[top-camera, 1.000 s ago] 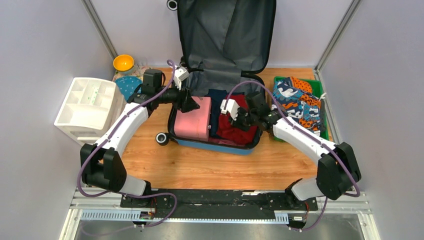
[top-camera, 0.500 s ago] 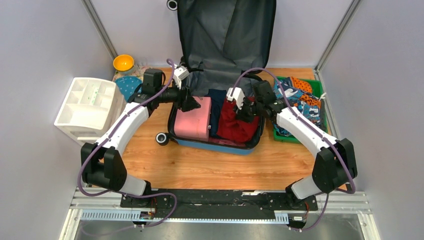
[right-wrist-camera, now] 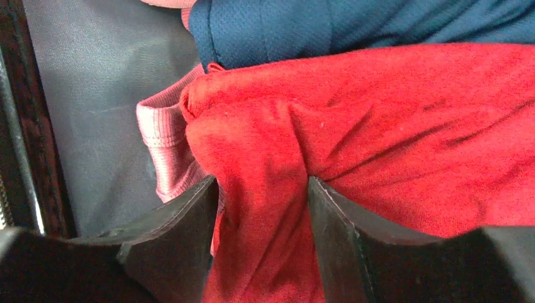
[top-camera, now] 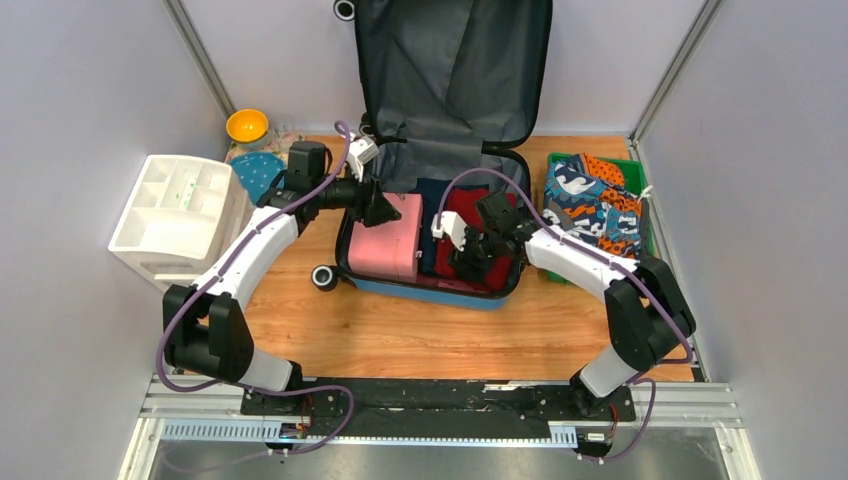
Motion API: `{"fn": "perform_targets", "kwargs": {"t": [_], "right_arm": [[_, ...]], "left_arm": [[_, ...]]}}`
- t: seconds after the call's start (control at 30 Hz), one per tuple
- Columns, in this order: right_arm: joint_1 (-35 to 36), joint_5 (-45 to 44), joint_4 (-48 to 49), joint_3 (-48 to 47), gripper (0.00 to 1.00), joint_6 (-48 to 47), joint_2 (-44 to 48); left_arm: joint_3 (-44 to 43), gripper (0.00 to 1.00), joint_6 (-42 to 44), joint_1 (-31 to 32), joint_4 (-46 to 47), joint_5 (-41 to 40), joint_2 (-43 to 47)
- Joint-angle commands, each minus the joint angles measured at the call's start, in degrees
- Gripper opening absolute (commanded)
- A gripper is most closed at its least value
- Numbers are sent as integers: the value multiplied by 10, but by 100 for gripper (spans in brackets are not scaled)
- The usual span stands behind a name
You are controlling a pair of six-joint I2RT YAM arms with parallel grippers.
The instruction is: Open, take out, and arrange the luggage
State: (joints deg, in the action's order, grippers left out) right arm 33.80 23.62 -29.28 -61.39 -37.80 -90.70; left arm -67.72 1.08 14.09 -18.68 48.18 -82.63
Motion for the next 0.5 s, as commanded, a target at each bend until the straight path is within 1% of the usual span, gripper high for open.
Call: {"fn": "perform_targets", "kwargs": {"t": [0.0,0.03,0.07,0.17,0.23,0.27,0.3,0.33,0.37,0.43,0.47], "right_arm": [[19,-20,29,26,61,1,-19],[21,-24,33,27,64,1,-24],[24,-31,35,28,69,0,-33],[23,-57,52,36,69,-6,-48],[24,-78,64,44,66,-12,-49],[24,-101,78,47,56,-13,-48],[23,-113,86,48,49,-12,-45],[24,-124,92,49,39,-10,-41],[22,-142,98,47,22,-11,-34],[21,-149,97,32,9,-9,-22],[17,-144,85,25,0,-5,-7]], "left_arm": [[3,68,10,-6,1,17,19],[3,68,13,-6,-1,17,20],[5,68,13,-6,0,17,21],[8,68,15,-6,-1,17,25],[10,68,14,-7,0,16,26],[10,68,14,-7,-1,16,26],[11,68,14,-7,-2,17,27],[11,68,13,-8,-1,17,27],[11,68,13,-8,0,17,27],[8,68,12,-8,-2,18,26],[8,68,12,-8,-1,18,26]]}}
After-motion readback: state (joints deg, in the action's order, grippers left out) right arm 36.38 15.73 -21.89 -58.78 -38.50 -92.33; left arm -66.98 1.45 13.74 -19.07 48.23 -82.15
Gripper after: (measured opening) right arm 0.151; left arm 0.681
